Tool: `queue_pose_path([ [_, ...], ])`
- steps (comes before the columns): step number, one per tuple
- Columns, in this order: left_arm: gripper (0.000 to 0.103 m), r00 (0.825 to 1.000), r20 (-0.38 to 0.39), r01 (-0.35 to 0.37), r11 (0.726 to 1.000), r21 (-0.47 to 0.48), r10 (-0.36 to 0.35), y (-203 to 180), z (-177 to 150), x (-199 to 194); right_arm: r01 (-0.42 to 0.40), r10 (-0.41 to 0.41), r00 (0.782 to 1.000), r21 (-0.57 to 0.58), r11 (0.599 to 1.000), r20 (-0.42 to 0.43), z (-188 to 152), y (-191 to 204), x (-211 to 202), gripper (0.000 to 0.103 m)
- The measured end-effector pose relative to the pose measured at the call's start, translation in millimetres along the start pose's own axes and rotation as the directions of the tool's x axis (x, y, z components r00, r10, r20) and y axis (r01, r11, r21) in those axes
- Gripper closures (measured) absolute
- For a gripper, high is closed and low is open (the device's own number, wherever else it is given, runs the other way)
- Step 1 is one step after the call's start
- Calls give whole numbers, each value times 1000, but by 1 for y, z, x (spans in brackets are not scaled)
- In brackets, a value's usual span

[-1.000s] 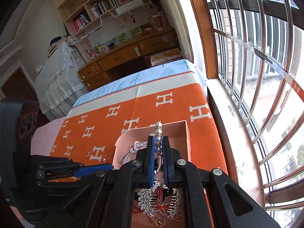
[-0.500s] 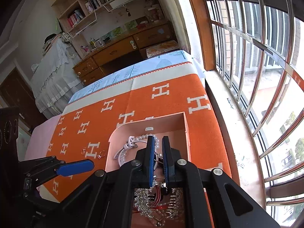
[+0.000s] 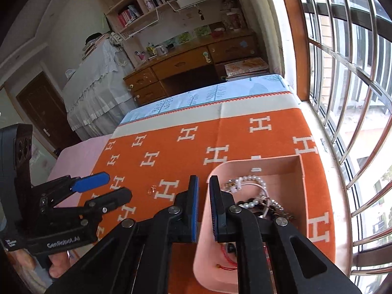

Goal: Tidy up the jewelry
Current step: 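Open the right tool in the tray and lift both tools out, then grasp the red-stone ring with the left tool while the right tool grasps the pink-stone ring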

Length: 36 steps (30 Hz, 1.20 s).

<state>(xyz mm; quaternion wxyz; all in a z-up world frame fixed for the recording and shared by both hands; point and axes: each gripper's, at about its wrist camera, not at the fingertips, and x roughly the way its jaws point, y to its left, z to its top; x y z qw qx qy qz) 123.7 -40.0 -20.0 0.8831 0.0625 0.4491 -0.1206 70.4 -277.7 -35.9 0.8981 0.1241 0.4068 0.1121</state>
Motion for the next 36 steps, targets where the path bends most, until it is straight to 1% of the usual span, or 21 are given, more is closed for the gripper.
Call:
queue_pose_path([
  [2,44,999,5,-47,999,-12,47,19,0,1,-23,23,1000,-20,1000,-17,2,17,6,81],
  [3,44,998,3,-58,998,-18,58,28,-1,2,-32,31,999,-31,999,-24,4,25,9,79],
  [6,43,998,-14,-70,997,-42,69,49,-3,10,-57,52,996,-64,996,-68,9,49,25,79],
  [8,38,998,-30,-65,997,-33,64,57,-8,20,-67,58,991,-74,995,-121,13,63,42,79],
  [9,36,997,-41,-62,998,-19,62,59,-10,26,-66,56,987,-68,995,-150,15,66,50,78],
  [11,35,996,-77,-47,999,18,48,58,-18,43,-68,58,975,-37,997,-215,16,70,71,78],
  [12,35,994,-100,-41,999,33,44,58,-22,51,-70,65,965,-8,998,-253,15,70,82,78],
  [14,35,992,-122,-33,998,55,39,54,-31,65,-74,88,945,55,996,-316,14,71,101,78],
  [16,35,991,-131,-19,997,70,28,52,-36,75,-40,72,928,95,995,-364,11,72,114,78],
  [21,35,990,-140,32,996,88,-20,50,-36,92,47,42,900,192,980,-434,2,60,143,78],
  [26,35,985,-172,46,994,103,-28,53,-34,116,141,0,877,258,956,-480,-5,53,166,78],
  [31,35,982,-183,61,993,101,-42,55,-32,130,207,-42,869,285,936,-493,-9,45,181,78],
  [32,35,982,-183,66,993,101,-47,55,-32,131,207,-46,874,287,935,-483,-9,45,182,78],
  [36,36,981,-184,79,991,103,-59,54,-29,136,225,-89,882,248,942,-462,-5,49,190,78],
])
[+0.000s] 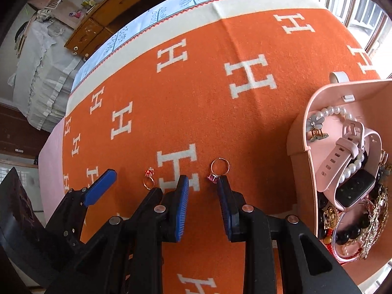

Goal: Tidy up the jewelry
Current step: 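Grasp the red-stone ring with the left tool while the right tool grasps the pink-stone ring, then carry both rings into the pink tray and open both tools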

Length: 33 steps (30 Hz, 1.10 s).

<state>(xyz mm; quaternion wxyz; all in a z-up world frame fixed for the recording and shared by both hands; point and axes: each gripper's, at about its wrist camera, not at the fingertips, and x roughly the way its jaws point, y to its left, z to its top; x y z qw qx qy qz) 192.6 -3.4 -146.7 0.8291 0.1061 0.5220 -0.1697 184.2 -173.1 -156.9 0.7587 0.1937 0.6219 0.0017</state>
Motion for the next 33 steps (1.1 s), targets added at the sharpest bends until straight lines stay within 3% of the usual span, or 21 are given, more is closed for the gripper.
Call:
queue_pose_path([
  [7,37,1000,8,18,1000,23,-18,-6,3,2,76,-76,997,-19,997,11,2,4,-2,78],
  [17,56,999,28,33,999,26,-34,-8,4,2,163,-154,985,-129,978,79,4,21,2,78],
  [20,65,999,32,32,999,21,-33,-7,3,1,199,-182,977,-169,965,108,-1,25,2,86],
  [23,84,999,32,32,999,17,-33,-8,4,0,181,-161,980,-190,965,116,-4,24,0,87],
  [25,90,999,31,30,999,12,-30,-8,3,0,149,-130,985,-193,970,110,-4,19,-2,88],
  [26,90,999,31,33,999,6,-33,-7,3,-1,132,-113,988,-187,973,107,-4,17,-3,88],
  [28,90,999,29,39,999,-11,-38,-5,2,-2,87,-69,992,-172,981,106,-3,11,-6,101],
  [33,90,998,38,51,998,-48,-49,-1,1,-14,-17,37,990,-148,989,135,-7,-4,-32,101],
])
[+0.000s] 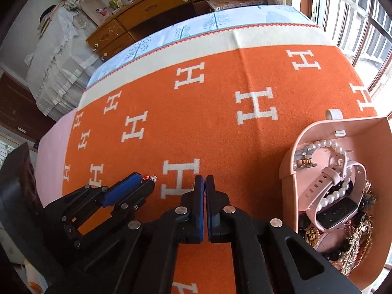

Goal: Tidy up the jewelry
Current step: 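Carry both rings into the pink tray and open both tools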

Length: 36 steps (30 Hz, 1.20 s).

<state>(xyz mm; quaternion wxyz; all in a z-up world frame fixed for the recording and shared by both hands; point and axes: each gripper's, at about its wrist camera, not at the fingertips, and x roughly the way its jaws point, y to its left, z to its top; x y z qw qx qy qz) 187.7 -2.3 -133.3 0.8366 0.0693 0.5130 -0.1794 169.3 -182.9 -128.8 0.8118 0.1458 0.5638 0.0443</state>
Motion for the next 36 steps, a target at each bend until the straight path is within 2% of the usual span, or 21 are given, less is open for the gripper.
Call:
queue_pose_path([
  [6,90,999,46,31,999,-33,-29,-6,7,-37,-102,100,994,32,994,54,-2,-15,-38,101],
  [12,90,991,111,69,997,19,-71,-48,21,-83,-178,171,966,20,984,192,-11,-37,-106,101],
  [18,90,979,153,125,989,75,-136,-105,42,-116,-162,146,935,22,987,323,-30,-84,-181,101],
  [23,90,974,148,154,980,127,-172,-152,51,-123,-101,77,917,40,994,392,-45,-123,-221,101],
  [27,90,978,106,164,975,152,-181,-179,51,-110,-89,63,921,49,995,385,-53,-149,-227,101],
  [31,90,983,56,164,975,150,-174,-191,49,-89,-94,65,930,62,994,361,-53,-168,-219,101],
  [36,90,987,15,156,979,134,-159,-195,48,-70,-85,60,942,60,995,329,-36,-167,-189,101],
])
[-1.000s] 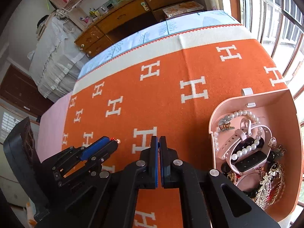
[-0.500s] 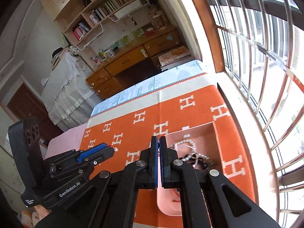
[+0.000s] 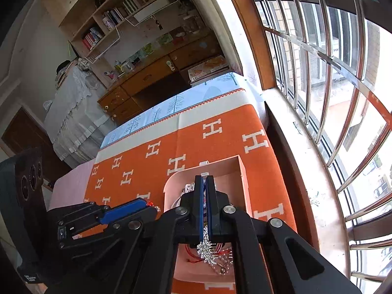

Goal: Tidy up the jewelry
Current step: 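Carry both rings into the pink tray and open both tools, then lift both open tools out of the pink tray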

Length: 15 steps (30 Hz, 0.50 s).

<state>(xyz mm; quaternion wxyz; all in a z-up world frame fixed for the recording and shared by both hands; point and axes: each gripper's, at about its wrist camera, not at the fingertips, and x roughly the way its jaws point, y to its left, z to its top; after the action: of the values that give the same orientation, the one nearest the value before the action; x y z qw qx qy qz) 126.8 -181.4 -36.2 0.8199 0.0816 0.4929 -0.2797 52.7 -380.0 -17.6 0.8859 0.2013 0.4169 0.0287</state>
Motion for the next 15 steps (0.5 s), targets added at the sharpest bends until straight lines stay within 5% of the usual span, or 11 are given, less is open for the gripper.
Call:
queue_pose_path([
  [4,86,1000,-15,-8,1000,-17,8,5,-1,7,17,-17,999,-4,1000,-34,9,-1,30,101],
  [8,47,999,-5,-37,999,-37,36,12,-1,9,22,-21,998,17,1000,-63,17,-3,53,85],
  [9,44,999,1,-37,998,-47,37,14,-1,8,25,-23,998,21,999,-61,17,-4,56,77],
  [15,43,996,12,-86,994,-75,87,24,-4,2,16,-16,999,17,1000,-34,20,-2,59,75],
])
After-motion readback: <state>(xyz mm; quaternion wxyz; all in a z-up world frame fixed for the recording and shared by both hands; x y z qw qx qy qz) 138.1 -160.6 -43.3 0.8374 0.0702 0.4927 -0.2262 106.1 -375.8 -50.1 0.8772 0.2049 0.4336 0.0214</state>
